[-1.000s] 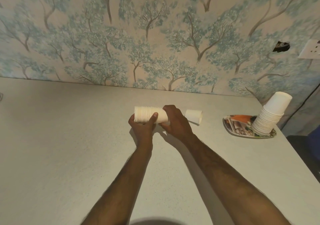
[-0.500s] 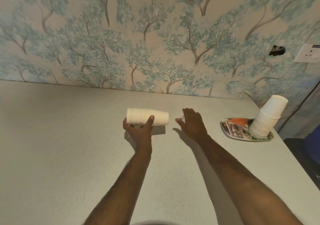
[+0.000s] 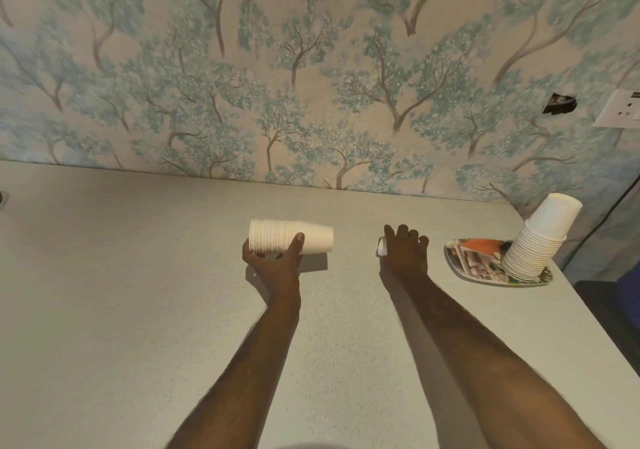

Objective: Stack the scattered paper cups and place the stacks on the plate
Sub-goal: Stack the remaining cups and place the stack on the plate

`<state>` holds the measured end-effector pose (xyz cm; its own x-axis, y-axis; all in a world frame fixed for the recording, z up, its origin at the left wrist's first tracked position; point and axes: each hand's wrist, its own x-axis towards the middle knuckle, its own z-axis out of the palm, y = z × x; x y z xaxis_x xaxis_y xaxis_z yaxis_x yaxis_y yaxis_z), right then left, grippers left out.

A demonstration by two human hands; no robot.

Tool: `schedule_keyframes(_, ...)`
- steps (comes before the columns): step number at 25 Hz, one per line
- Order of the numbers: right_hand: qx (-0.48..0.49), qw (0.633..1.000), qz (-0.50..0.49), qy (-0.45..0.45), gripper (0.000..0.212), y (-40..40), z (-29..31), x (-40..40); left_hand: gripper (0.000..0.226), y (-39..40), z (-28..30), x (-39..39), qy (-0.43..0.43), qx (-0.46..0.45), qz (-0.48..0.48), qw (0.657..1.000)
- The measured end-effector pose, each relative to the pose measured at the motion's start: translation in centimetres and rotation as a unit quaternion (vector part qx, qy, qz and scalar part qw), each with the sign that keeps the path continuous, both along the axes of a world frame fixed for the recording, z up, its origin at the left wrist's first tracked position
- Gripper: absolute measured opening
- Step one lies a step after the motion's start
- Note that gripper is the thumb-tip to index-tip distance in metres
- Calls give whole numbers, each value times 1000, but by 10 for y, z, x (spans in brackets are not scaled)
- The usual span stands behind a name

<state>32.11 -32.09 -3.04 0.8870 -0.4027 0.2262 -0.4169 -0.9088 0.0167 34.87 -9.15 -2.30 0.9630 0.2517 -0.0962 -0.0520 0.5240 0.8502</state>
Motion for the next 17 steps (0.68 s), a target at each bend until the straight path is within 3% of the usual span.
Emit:
schedule_keyframes(2, -4, 1000, 0, -17, 56, -2, 6, -3, 100, 0, 2, -1, 0, -7, -3, 1000)
schedule_keyframes(3, 39, 997, -3, -61, 55, -1, 10, -4, 100, 0, 3, -1, 0, -8, -2, 1000)
schedule_keyframes(4, 141, 980, -16, -137, 53, 2, 17, -5, 100, -2, 4, -2, 0, -7, -2, 1000)
schedule_keyframes(5, 291, 928, -40, -228, 50, 7, 26, -5, 100, -4, 6, -3, 0, -7, -4, 1000)
schedule_keyframes(7, 555, 748, -93, -352, 48, 19, 41, -5, 100, -10, 9, -7, 0, -9, -10, 1000)
schedule_keyframes(8, 622, 682, -110, -369, 48, 26, 47, -6, 100, -14, 10, -9, 1, -10, -13, 1000)
schedule_keyframes(9, 664, 639, -114, -371, 48, 32, 50, -7, 99, -17, 12, -12, 1, -11, -16, 1000)
schedule_keyframes(12, 737, 558, -85, -372, 34, 53, 56, -16, 99, -27, 15, -16, 1, -24, -19, 1000)
schedule_keyframes(14, 759, 529, -73, -372, 23, 65, 57, -22, 98, -34, 17, -19, 1, -44, -23, 999)
schedule_keyframes(17, 788, 495, -70, -358, 44, 81, 54, -33, 98, -46, 19, -26, 13, -49, -29, 998)
